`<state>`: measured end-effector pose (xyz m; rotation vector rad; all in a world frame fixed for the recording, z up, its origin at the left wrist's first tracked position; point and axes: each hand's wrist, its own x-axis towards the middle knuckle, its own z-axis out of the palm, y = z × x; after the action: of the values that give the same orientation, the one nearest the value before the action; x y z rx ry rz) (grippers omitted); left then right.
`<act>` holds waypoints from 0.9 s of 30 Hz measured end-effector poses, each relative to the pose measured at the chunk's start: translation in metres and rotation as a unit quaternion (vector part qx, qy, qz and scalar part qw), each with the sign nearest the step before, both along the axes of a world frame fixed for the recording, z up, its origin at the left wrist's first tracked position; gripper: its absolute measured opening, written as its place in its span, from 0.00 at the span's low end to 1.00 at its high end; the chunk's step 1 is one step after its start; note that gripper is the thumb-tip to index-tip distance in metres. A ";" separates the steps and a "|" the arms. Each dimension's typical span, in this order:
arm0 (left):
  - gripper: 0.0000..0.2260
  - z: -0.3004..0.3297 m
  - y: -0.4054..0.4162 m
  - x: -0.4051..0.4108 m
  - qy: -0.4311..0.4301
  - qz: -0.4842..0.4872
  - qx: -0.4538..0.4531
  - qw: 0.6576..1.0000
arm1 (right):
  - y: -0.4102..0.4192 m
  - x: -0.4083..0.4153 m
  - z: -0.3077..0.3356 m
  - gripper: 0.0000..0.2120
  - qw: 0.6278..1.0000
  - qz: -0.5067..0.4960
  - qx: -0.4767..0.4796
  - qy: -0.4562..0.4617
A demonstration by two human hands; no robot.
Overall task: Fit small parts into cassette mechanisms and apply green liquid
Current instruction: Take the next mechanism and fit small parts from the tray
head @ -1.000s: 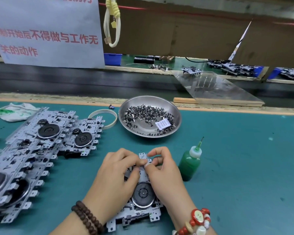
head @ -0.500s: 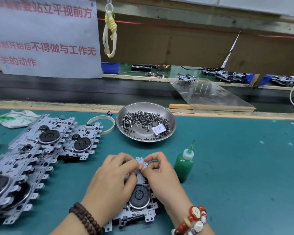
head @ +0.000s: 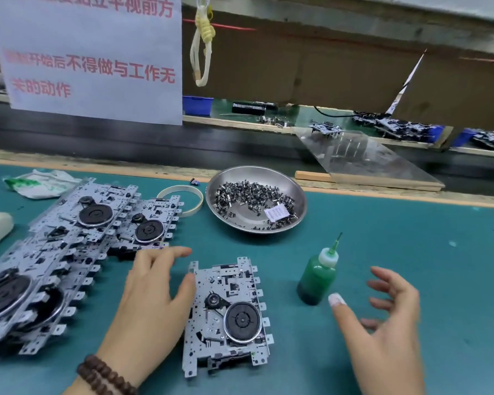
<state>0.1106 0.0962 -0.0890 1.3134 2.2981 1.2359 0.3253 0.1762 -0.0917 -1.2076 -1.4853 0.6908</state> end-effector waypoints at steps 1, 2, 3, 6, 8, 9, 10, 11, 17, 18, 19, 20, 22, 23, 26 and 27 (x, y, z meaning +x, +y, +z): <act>0.12 -0.001 -0.005 -0.002 -0.016 0.004 -0.039 0.999 | 0.006 0.001 -0.001 0.32 0.999 0.018 -0.033 -0.016; 0.12 -0.001 -0.010 -0.004 -0.033 0.007 -0.070 0.997 | 0.010 0.000 -0.001 0.33 0.996 0.047 -0.065 -0.034; 0.12 0.000 -0.013 -0.006 -0.057 0.007 -0.089 0.994 | 0.014 -0.002 -0.002 0.32 0.992 0.078 -0.090 -0.050; 0.07 0.003 -0.016 -0.004 -0.175 -0.009 -0.116 0.978 | 0.025 -0.008 -0.004 0.18 0.972 0.155 -0.118 -0.130; 0.07 0.002 -0.014 -0.001 -0.239 -0.024 -0.107 0.965 | 0.029 -0.011 -0.001 0.12 0.968 0.170 -0.117 -0.142; 0.08 0.002 -0.012 0.000 -0.259 -0.027 -0.097 0.961 | 0.030 -0.011 0.000 0.10 0.970 0.173 -0.113 -0.127; 0.09 0.003 -0.011 0.000 -0.283 -0.027 -0.081 0.955 | 0.029 -0.013 0.001 0.09 0.972 0.175 -0.111 -0.107; 0.10 0.004 -0.009 0.002 -0.315 -0.026 -0.062 0.947 | 0.029 -0.014 0.002 0.08 0.974 0.177 -0.109 -0.088; 0.11 0.008 0.006 0.011 -0.432 -0.064 0.004 0.900 | 0.034 -0.017 0.010 0.11 0.973 0.182 -0.130 0.057; 0.10 0.008 0.008 0.013 -0.446 -0.070 0.009 0.892 | 0.037 -0.016 0.011 0.11 0.973 0.173 -0.132 0.080; 0.10 0.009 0.011 0.014 -0.463 -0.076 0.012 0.883 | 0.040 -0.014 0.013 0.12 0.972 0.163 -0.132 0.105; 0.09 0.009 0.013 0.016 -0.482 -0.083 0.011 0.872 | 0.044 -0.013 0.017 0.13 0.969 0.155 -0.134 0.139; 0.08 0.010 0.016 0.018 -0.519 -0.097 0.003 0.849 | 0.051 -0.009 0.025 0.11 0.941 0.167 -0.150 0.254; 0.09 0.009 0.018 0.018 -0.531 -0.102 -0.001 0.841 | 0.055 -0.007 0.029 0.08 0.913 0.184 -0.167 0.322; 0.10 0.005 0.021 0.019 -0.556 -0.113 -0.011 0.824 | 0.061 -0.003 0.036 0.07 0.837 0.221 -0.223 0.449; 0.11 0.003 0.022 0.020 -0.564 -0.117 -0.012 0.817 | 0.062 -0.003 0.035 0.09 0.821 0.227 -0.240 0.466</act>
<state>0.1302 0.1182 -0.0857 0.5082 1.2356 1.3370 0.3223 0.2385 -0.0571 -0.6322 -0.7400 1.7635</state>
